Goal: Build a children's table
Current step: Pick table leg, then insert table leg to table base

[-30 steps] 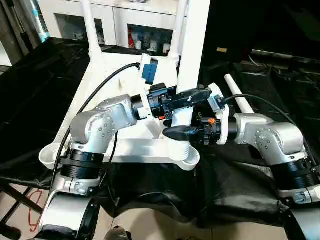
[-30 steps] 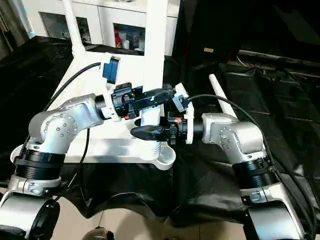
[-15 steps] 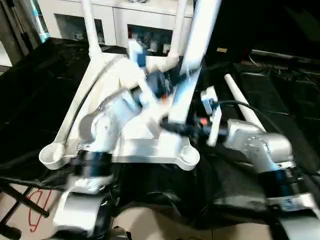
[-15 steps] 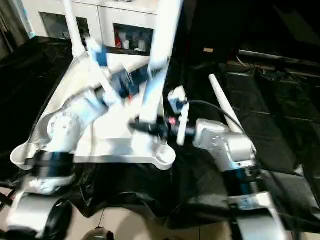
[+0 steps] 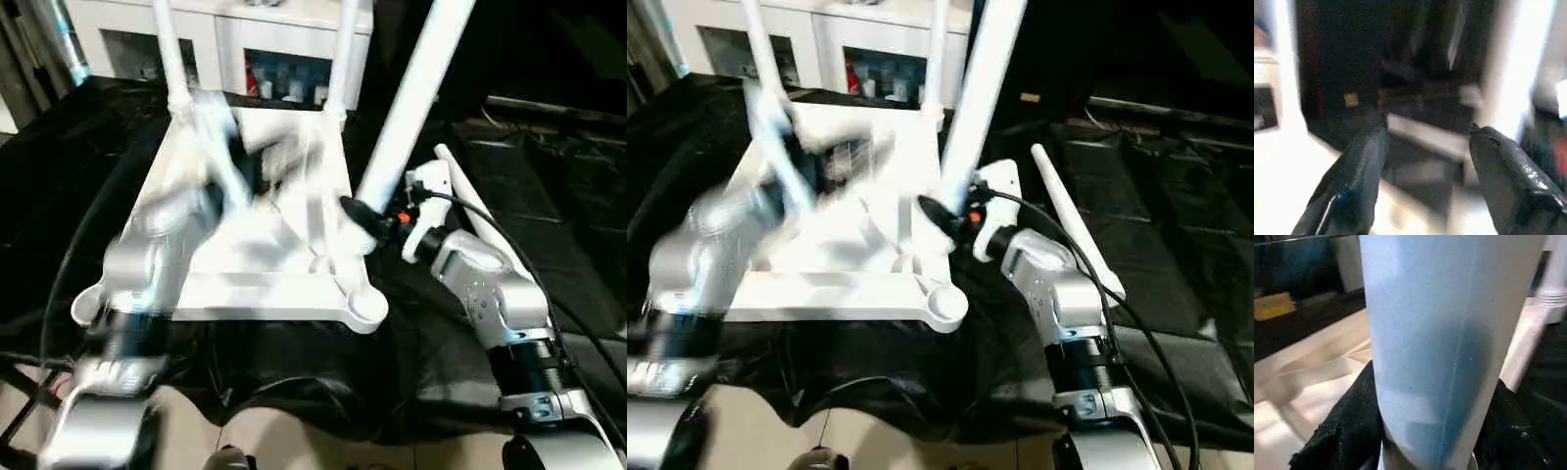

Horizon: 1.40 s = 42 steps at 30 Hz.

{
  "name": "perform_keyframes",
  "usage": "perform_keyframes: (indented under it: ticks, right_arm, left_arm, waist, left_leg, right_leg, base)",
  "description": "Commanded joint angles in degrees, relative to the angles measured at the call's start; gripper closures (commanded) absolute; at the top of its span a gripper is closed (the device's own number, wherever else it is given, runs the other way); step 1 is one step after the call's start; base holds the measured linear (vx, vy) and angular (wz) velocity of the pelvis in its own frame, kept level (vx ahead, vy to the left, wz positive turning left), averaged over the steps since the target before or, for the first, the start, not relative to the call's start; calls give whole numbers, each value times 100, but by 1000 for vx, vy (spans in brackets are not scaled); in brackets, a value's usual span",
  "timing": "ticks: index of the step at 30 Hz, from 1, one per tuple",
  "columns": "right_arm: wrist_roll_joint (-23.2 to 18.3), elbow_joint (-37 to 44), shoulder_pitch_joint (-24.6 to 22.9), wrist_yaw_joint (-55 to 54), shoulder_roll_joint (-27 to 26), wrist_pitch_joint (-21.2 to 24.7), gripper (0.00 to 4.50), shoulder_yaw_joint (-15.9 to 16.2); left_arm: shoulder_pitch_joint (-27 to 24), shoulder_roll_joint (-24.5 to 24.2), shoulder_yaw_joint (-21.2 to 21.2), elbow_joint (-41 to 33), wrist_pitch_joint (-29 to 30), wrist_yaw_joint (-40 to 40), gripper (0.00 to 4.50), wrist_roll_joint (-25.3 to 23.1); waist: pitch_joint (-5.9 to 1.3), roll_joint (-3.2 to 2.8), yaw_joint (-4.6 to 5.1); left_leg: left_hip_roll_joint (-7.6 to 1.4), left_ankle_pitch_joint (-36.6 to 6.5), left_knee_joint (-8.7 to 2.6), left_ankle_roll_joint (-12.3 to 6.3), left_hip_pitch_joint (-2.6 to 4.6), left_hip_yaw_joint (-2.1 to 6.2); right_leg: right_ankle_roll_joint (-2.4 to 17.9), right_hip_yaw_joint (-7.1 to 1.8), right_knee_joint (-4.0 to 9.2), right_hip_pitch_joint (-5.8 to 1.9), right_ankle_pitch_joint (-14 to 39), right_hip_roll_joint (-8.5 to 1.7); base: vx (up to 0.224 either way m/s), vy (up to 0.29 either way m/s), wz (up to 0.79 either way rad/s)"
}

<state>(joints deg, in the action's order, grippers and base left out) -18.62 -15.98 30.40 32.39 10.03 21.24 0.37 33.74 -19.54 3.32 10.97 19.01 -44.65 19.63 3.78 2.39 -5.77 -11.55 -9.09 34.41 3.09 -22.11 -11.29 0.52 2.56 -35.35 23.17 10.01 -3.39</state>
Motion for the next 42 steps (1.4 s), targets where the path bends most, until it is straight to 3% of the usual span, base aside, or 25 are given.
perform_keyframes:
  ticks: [1, 2, 3, 8, 10, 11, 14, 15, 19, 22, 23, 27, 42]
  right_arm:
    - [71, 61, -59, -141, 40, -77, 259, -105]
    - [71, 61, -59, -141, 40, -77, 259, -105]
    - [107, 91, -122, -128, 49, -77, 259, -84]
    - [188, 149, -260, -123, 39, -129, 259, 0]
    - [232, 150, -306, -139, 27, -182, 259, 73]
    - [247, 157, -324, -134, 27, -187, 259, 107]
    - [277, 211, -387, -108, 44, -169, 259, 169]
    - [289, 237, -409, -102, 45, -160, 259, 179]
    - [312, 306, -469, -89, 49, -140, 259, 179]
    - [321, 343, -502, -90, 61, -137, 259, 188]
    - [321, 343, -502, -90, 61, -137, 259, 188]
    - [323, 431, -575, -104, 75, -111, 259, 199]
    - [359, 472, -602, -78, 59, -96, 259, 254]
  left_arm:
    - [-148, -300, 600, -159, -228, -594, 142, -432]
    - [-148, -300, 600, -159, -228, -594, 142, -432]
    - [-310, -479, 865, -213, -252, -981, 142, -511]
    - [-541, -631, 1230, -150, -342, -1531, 142, -604]
    - [-590, -739, 1484, 152, -649, -1843, 142, -806]
    - [-587, -766, 1556, 303, -772, -1940, 171, -879]
    - [-517, -789, 1697, 635, -949, -2096, 184, -1008]
    - [-493, -786, 1724, 716, -981, -2139, 199, -1047]
    - [-372, -801, 1893, 1050, -1121, -2264, 230, -1260]
    - [-247, -755, 1929, 1398, -1303, -2280, 262, -1405]
    - [-247, -755, 1929, 1398, -1303, -2280, 277, -1405]
    - [-169, -756, 1930, 1616, -1425, -2392, 302, -1504]
    - [-124, -743, 1881, 1778, -1352, -2690, 439, -1475]
  waist:
    - [-463, -68, 9]
    - [-463, -68, 9]
    - [-455, -38, 23]
    - [-440, -66, 28]
    - [-434, -69, 49]
    - [-424, -97, 68]
    - [-433, -115, 87]
    - [-439, -150, 81]
    - [-446, -148, 89]
    - [-449, -200, 86]
    - [-446, -178, 93]
    - [-442, -219, 81]
    - [-445, -223, 86]
  left_leg:
    - [-165, -1088, -420, 305, 179, 114]
    - [-165, -1088, -420, 305, 179, 114]
    - [-165, -1112, -424, 305, 184, 93]
    - [-168, -1286, -435, 343, 191, 88]
    - [-163, -1412, -444, 361, 185, 96]
    - [-148, -1463, -445, 361, 192, 95]
    - [-154, -1532, -446, 405, 199, 105]
    - [-162, -1545, -444, 419, 203, 113]
    - [-156, -1526, -437, 397, 200, 105]
    - [-153, -1503, -433, 383, 201, 112]
    - [-150, -1549, -432, 382, 203, 105]
    - [-160, -1647, -434, 387, 208, 113]
    - [-167, -1667, -435, 372, 204, 119]
  right_leg:
    - [789, -227, 364, -232, 1058, -410]
    - [789, -227, 364, -232, 1058, -410]
    - [840, -232, 360, -226, 1014, -403]
    - [897, -242, 369, -213, 1205, -418]
    - [852, -247, 390, -214, 1359, -417]
    - [822, -248, 426, -194, 1426, -401]
    - [813, -252, 416, -201, 1476, -415]
    - [859, -254, 400, -203, 1402, -421]
    - [961, -252, 382, -214, 1174, -405]
    - [1011, -249, 370, -221, 1063, -405]
    - [1020, -251, 381, -221, 1095, -402]
    - [1049, -253, 394, -221, 1213, -417]
    - [1098, -253, 389, -220, 1263, -426]
  base:
    - [0, 0, 0]
    - [0, 0, 0]
    - [0, 0, 0]
    - [0, 0, 0]
    - [0, 0, 0]
    - [0, 0, 0]
    - [0, 0, 0]
    - [0, 0, 0]
    - [0, 0, 0]
    - [0, 0, 0]
    - [0, 0, 0]
    - [0, 0, 0]
    - [0, 0, 0]
